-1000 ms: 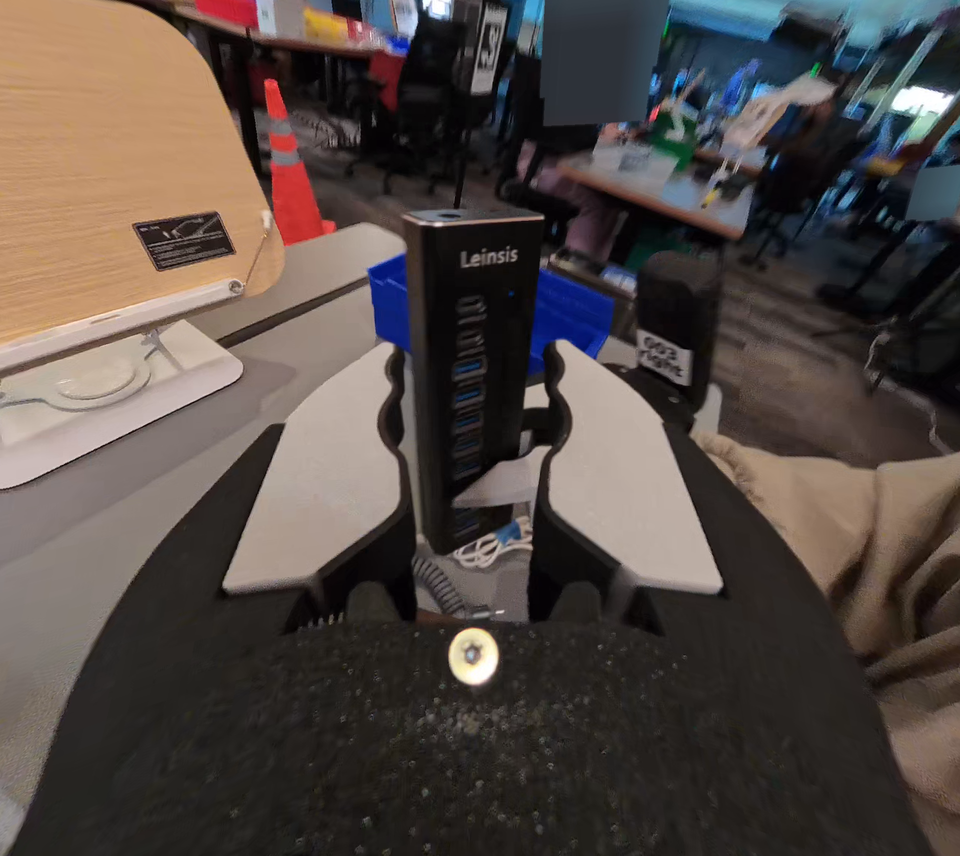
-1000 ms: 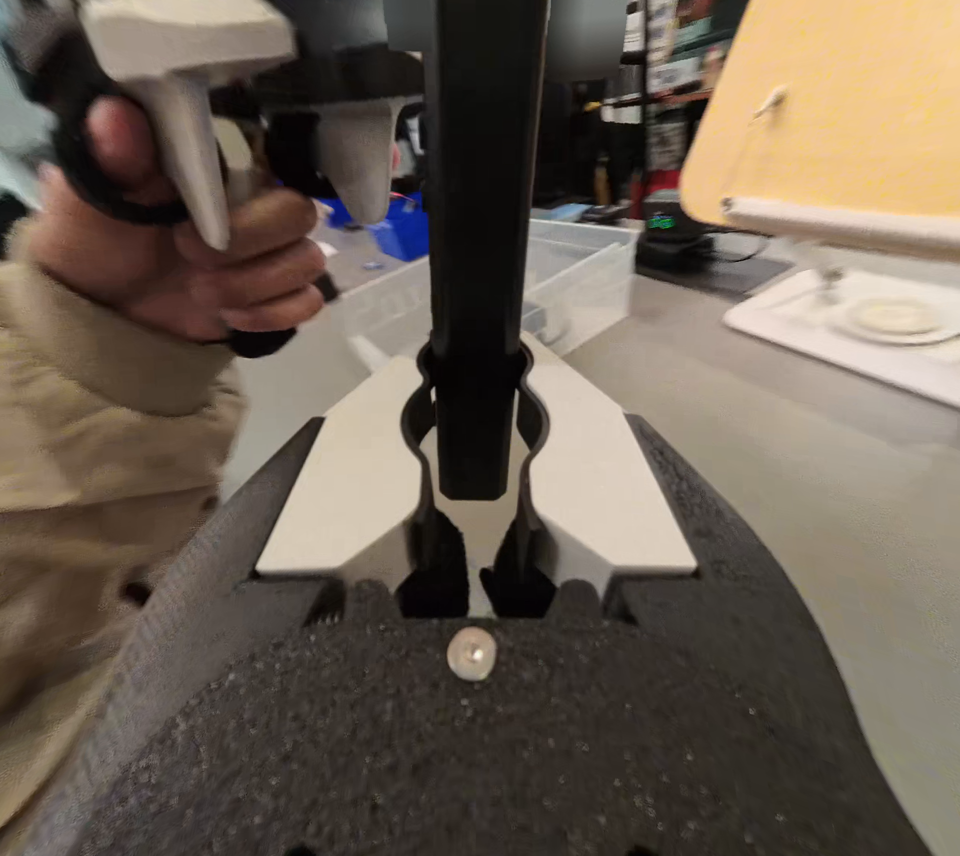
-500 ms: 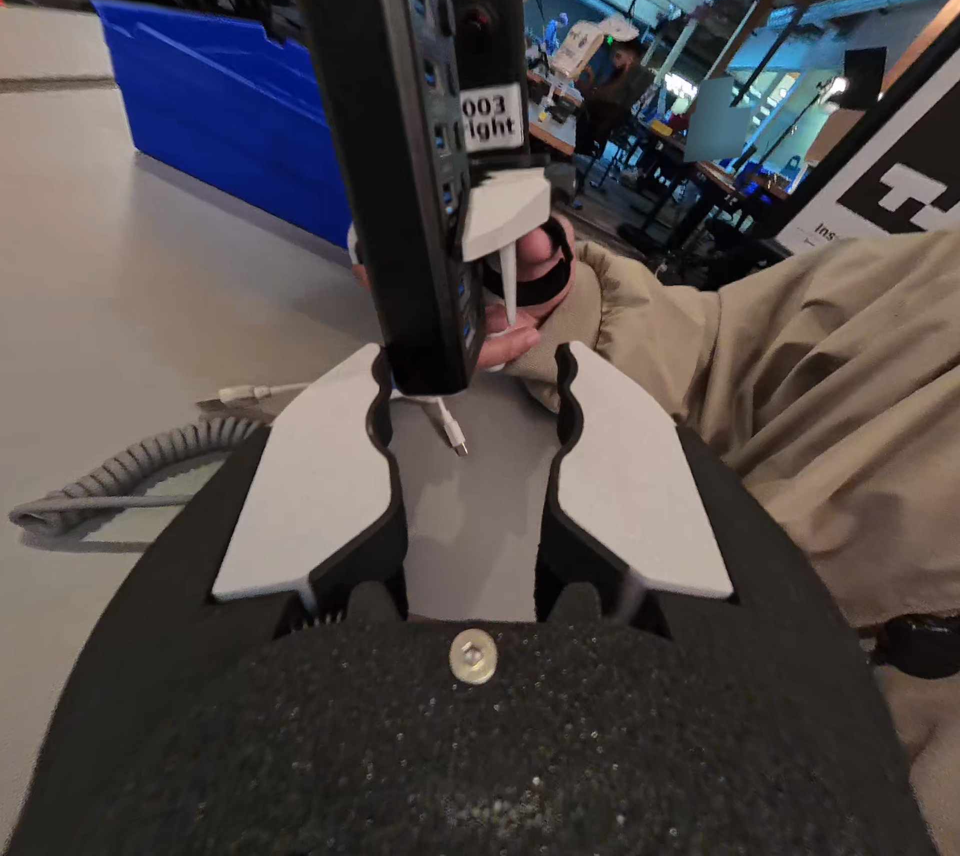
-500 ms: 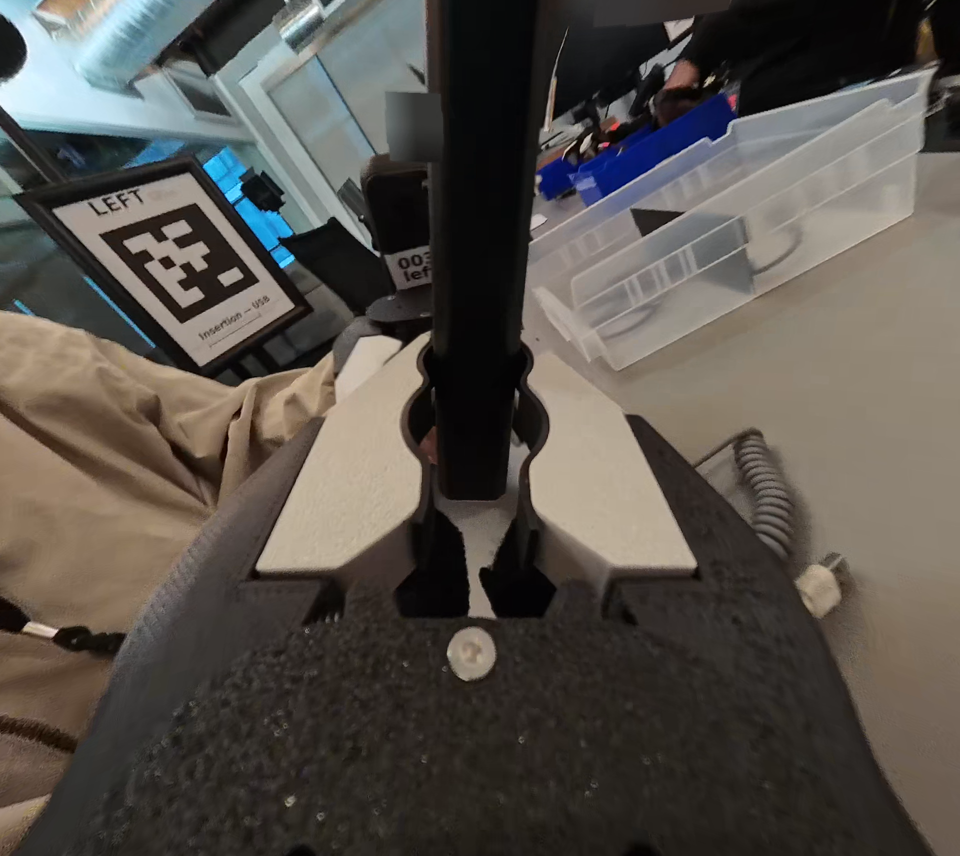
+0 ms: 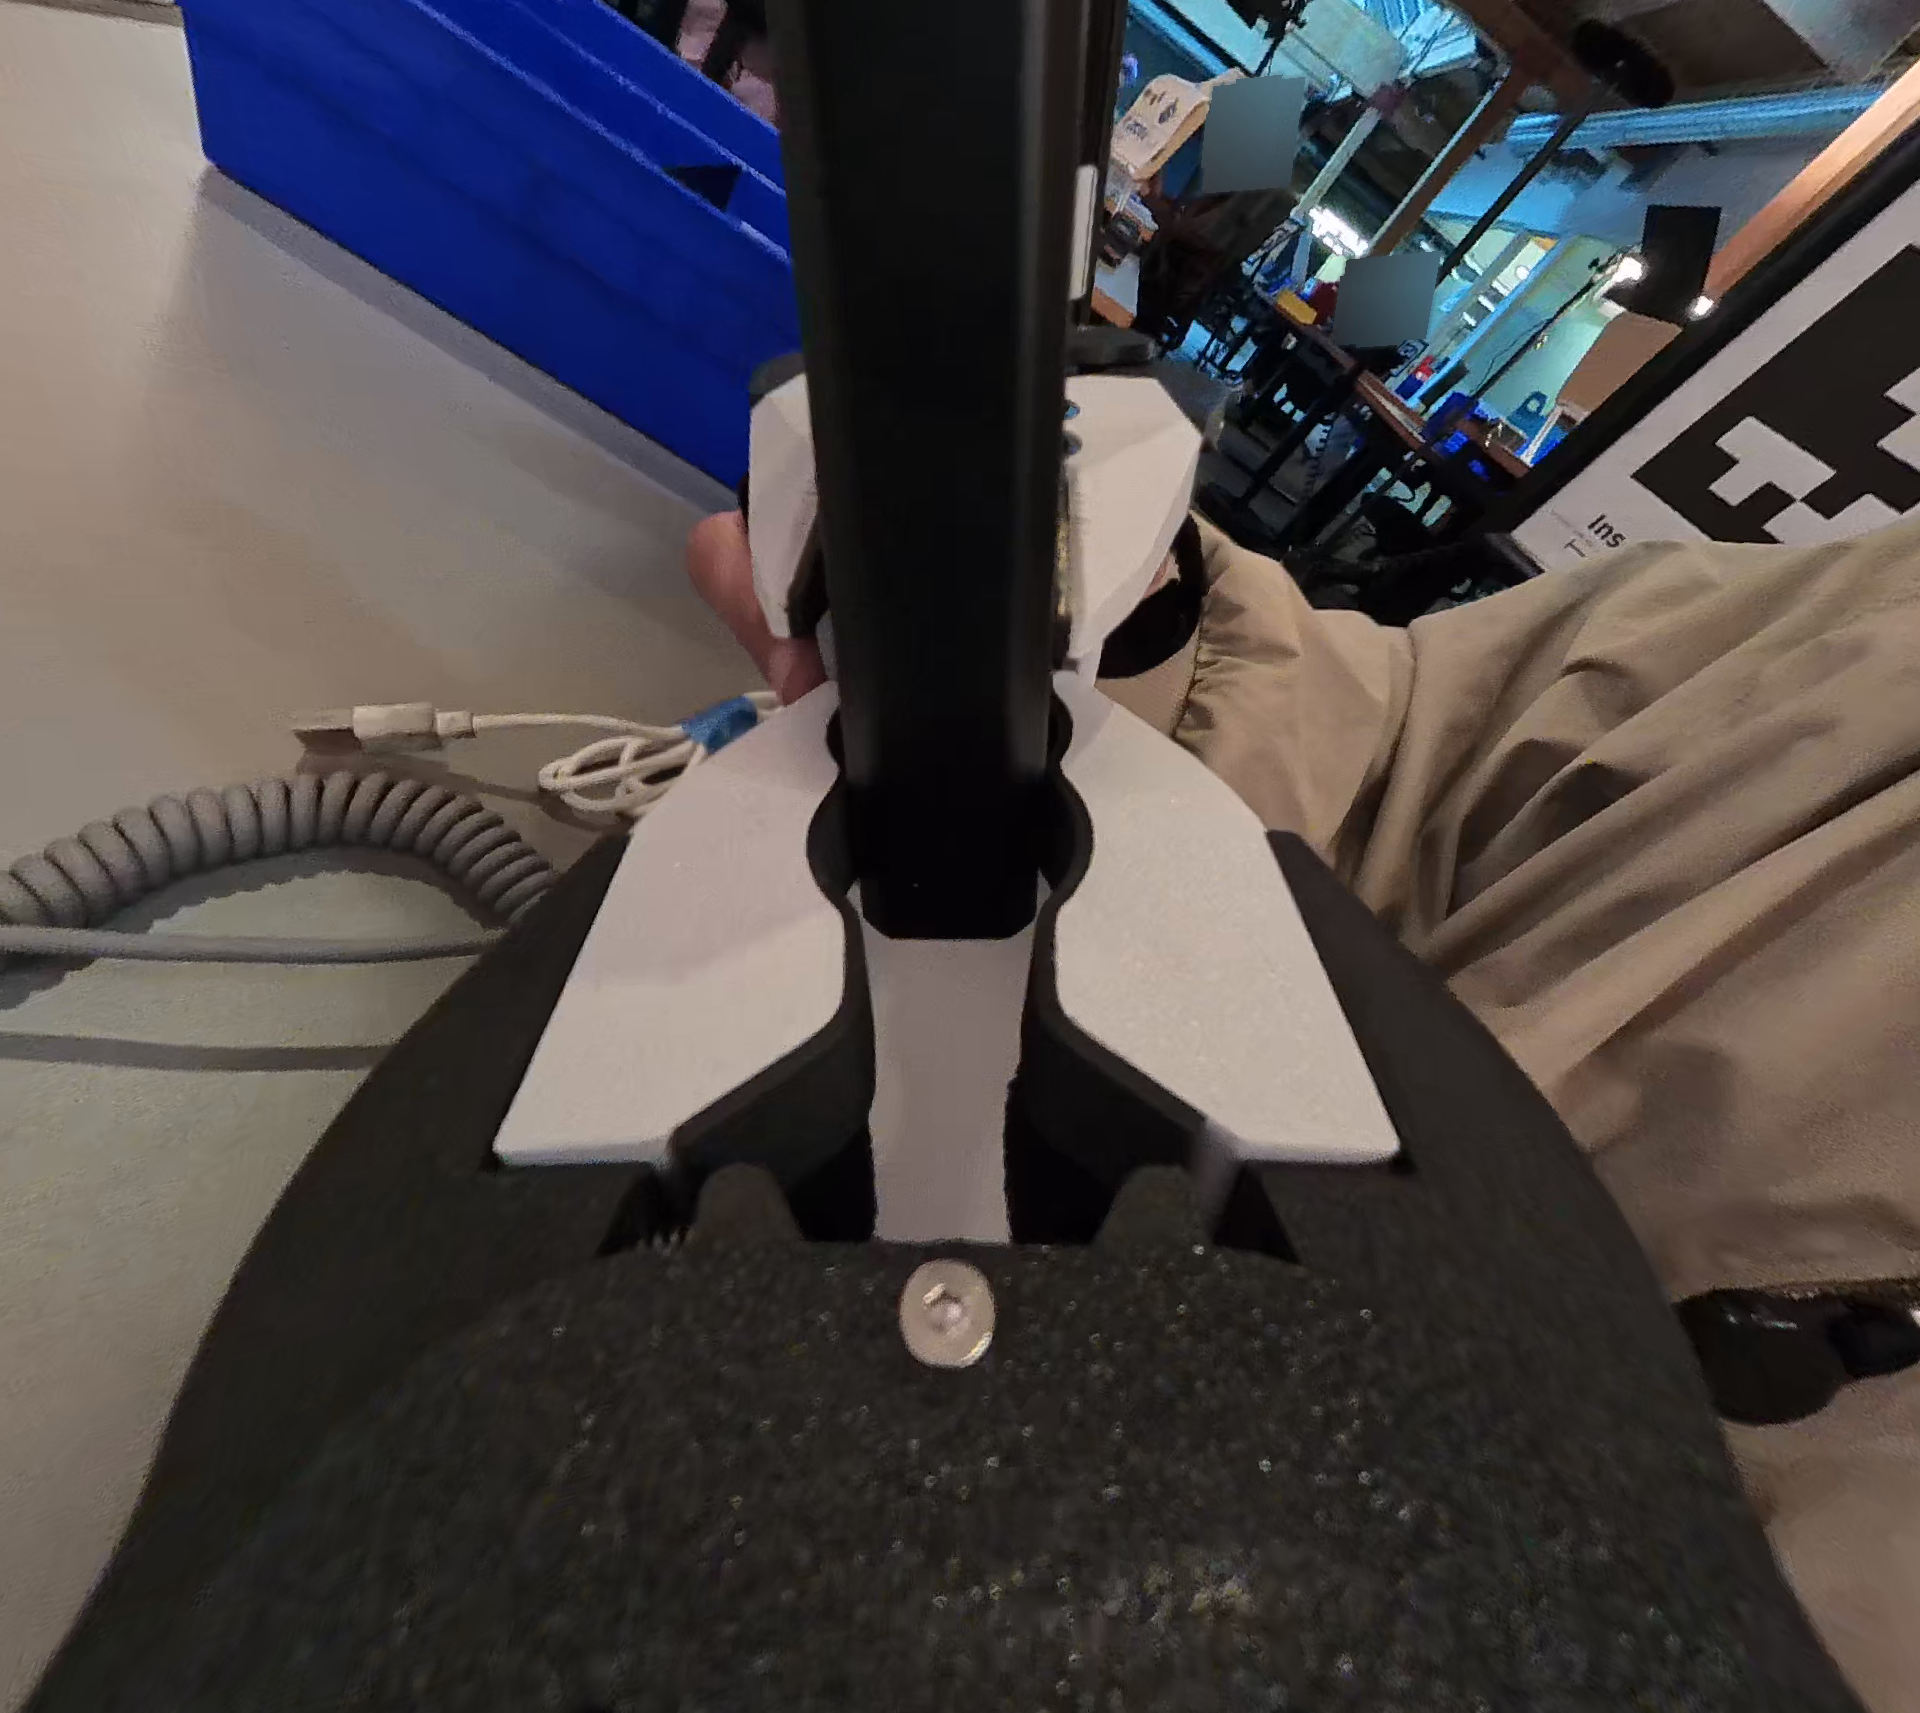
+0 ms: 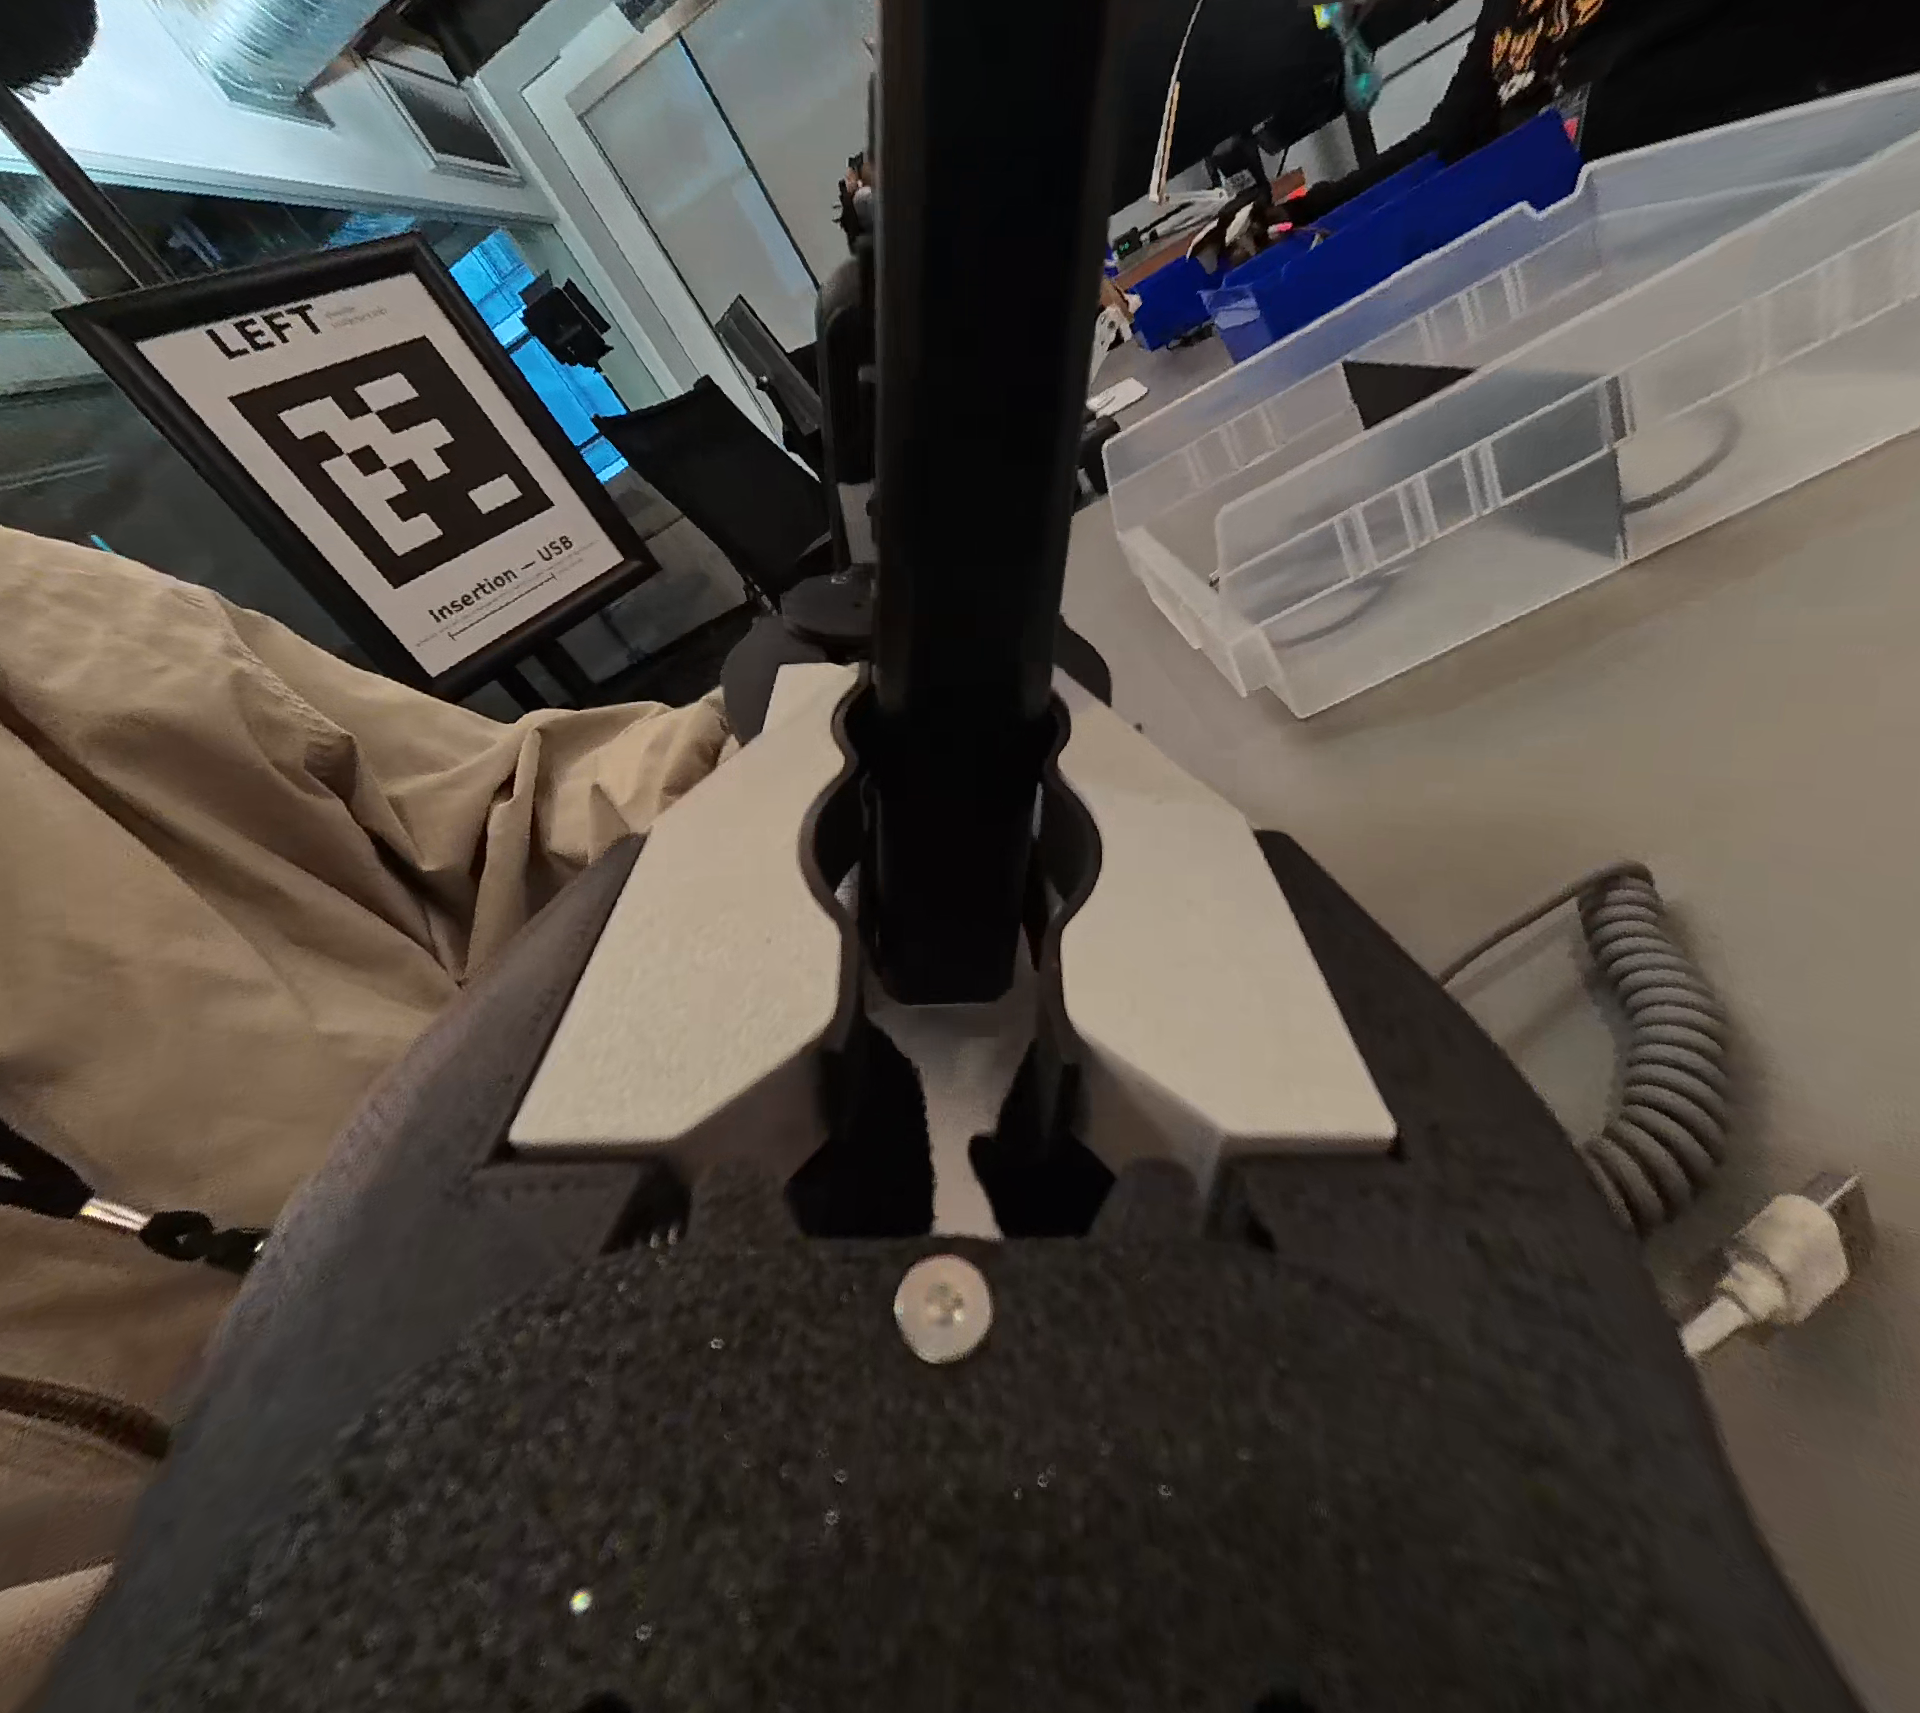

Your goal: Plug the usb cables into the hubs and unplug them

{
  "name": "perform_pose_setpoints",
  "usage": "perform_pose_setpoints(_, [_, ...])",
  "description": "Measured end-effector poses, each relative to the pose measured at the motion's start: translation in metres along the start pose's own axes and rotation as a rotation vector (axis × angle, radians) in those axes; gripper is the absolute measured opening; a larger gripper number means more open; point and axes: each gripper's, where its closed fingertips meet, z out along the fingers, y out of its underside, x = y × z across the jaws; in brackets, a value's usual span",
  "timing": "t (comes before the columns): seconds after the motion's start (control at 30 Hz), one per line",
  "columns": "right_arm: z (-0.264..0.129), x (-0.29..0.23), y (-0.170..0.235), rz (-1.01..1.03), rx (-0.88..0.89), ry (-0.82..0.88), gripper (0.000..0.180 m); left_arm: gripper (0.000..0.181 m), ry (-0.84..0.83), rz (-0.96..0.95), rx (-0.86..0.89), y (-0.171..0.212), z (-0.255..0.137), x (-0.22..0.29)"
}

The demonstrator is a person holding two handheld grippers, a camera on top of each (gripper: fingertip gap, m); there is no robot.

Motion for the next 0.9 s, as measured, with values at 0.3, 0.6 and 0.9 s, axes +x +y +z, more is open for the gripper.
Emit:
perform_pose_setpoints(0.3, [-0.031,0.008,-0.058,-0.111,0.139,0.191,0.041,0.03,0.051,-0.072,0.167,-0.015,-0.014,-0.007])
perform_pose_setpoints(0.6, [-0.07,0.081,-0.015,-0.3,-0.147,0.613,0.031,0.03,-0.295,0.29,0.423,-0.069,-0.082,-0.01])
perform_pose_setpoints(0.9, [-0.086,0.121,0.06,0.059,-0.415,0.681,0.026,0.03,-0.34,0.312,0.506,-0.08,-0.108,-0.01])
